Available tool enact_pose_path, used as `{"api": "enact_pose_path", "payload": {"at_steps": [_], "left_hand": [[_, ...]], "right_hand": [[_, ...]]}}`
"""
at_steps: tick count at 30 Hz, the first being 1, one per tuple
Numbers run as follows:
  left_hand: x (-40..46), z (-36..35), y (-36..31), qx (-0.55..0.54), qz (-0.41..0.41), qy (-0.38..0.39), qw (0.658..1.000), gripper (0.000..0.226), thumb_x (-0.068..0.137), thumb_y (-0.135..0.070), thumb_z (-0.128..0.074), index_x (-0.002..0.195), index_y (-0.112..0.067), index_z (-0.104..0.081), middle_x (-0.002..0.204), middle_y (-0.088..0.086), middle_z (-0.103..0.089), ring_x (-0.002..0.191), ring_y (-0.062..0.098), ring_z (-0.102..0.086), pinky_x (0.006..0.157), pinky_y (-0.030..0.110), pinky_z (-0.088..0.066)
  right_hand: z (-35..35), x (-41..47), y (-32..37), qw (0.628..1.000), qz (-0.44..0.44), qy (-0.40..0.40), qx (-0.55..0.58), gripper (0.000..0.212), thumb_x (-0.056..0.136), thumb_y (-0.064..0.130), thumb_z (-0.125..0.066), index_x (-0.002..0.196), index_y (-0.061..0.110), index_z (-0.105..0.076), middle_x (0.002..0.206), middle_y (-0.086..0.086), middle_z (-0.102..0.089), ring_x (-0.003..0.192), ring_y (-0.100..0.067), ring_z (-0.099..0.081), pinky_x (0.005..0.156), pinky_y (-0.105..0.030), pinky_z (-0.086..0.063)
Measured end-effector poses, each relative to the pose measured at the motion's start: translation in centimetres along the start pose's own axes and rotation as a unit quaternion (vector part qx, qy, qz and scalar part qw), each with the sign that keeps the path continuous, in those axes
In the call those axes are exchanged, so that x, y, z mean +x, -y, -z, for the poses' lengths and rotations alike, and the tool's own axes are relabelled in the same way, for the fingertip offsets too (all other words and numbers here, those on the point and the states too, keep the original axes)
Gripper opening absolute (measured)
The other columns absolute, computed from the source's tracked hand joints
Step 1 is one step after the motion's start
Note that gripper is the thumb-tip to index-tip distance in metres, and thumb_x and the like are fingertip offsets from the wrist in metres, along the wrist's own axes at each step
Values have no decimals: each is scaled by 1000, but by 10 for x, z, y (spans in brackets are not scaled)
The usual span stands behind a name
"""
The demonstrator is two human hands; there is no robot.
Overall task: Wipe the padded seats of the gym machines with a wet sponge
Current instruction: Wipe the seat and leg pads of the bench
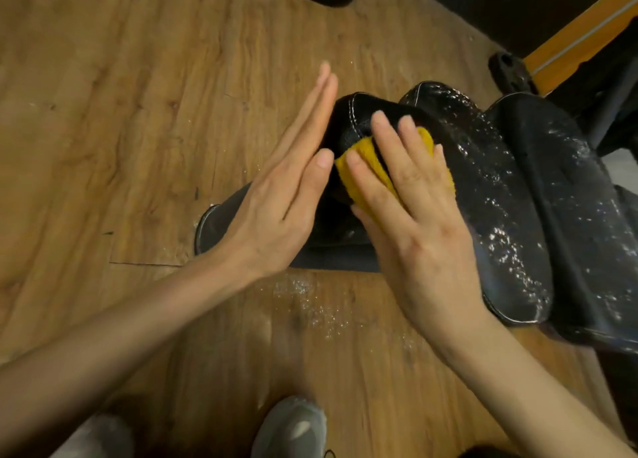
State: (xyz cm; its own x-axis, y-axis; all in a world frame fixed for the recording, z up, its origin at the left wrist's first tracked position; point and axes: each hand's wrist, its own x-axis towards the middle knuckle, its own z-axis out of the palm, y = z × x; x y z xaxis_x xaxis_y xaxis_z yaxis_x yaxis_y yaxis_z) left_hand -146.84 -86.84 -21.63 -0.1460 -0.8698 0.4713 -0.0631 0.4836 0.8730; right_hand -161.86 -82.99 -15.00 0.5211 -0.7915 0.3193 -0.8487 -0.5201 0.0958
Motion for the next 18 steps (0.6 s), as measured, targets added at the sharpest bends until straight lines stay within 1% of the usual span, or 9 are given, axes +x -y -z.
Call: {"api": "enact_pose_path", "payload": {"at_steps": [2,4,5,7,8,11,14,16,18], "left_hand": [[6,-2,0,27,-19,24,999,52,105,-5,-27,152,7,-10,163,18,-4,153,20,-5,124,34,-9],[9,-3,2,44,-32,41,998,52,105,-4,-29,152,7,-8,163,19,-3,153,22,-3,124,36,-7],[10,-4,3,50,-35,44,997,53,104,-3,-29,151,8,-7,163,20,-1,153,23,-2,124,37,-7],[12,-7,4,57,-42,44,996,53,104,-1,-29,150,11,-5,162,24,0,153,27,-2,125,40,-6],[13,-8,4,58,-46,44,996,54,104,0,-28,150,12,-4,161,27,-1,152,30,-2,125,41,-6],[14,-9,7,68,-53,35,996,53,103,2,-28,148,16,-5,159,31,-2,151,35,-4,125,42,-7],[14,-10,6,81,-60,33,994,53,103,2,-28,147,18,-5,159,32,-3,151,37,-4,124,46,-8],[12,-11,5,81,-60,33,994,52,103,2,-27,147,18,-5,159,32,-3,151,38,-4,124,49,-9],[11,-9,7,93,-59,30,993,52,103,1,-28,148,17,-6,159,30,-5,151,36,-5,124,46,-8]], "right_hand": [[-4,-26,-3,994,-33,22,-104,52,100,6,-49,149,16,-35,159,-8,-22,149,-31,-14,119,-56,-14],[2,-55,-13,984,-52,58,-163,54,98,2,-39,150,15,-33,160,-7,-20,149,-31,-13,120,-54,-11],[4,-64,-17,982,-58,65,-168,52,99,1,-33,149,14,-33,160,-7,-21,149,-31,-13,121,-52,-10],[-2,-59,-15,985,-62,44,-152,45,105,5,-22,147,9,-37,158,-8,-22,147,-30,-17,121,-51,-10],[-9,-48,-10,988,-63,27,-136,43,106,7,-22,146,6,-39,157,-9,-23,147,-30,-19,120,-52,-10],[-26,-26,7,992,-53,-17,-112,39,103,2,-40,141,-1,-43,153,-9,-23,144,-25,-22,120,-52,-12],[-16,-53,-6,984,-34,34,-173,44,100,0,-42,144,1,-39,156,-8,-27,146,-24,-23,121,-47,-15],[1,-79,-16,985,-44,65,-155,45,99,0,-42,144,3,-41,156,-8,-30,146,-26,-24,121,-46,-14],[8,-86,-20,991,-51,57,-107,42,100,0,-41,142,4,-45,154,-8,-34,145,-27,-26,121,-45,-14]]}}
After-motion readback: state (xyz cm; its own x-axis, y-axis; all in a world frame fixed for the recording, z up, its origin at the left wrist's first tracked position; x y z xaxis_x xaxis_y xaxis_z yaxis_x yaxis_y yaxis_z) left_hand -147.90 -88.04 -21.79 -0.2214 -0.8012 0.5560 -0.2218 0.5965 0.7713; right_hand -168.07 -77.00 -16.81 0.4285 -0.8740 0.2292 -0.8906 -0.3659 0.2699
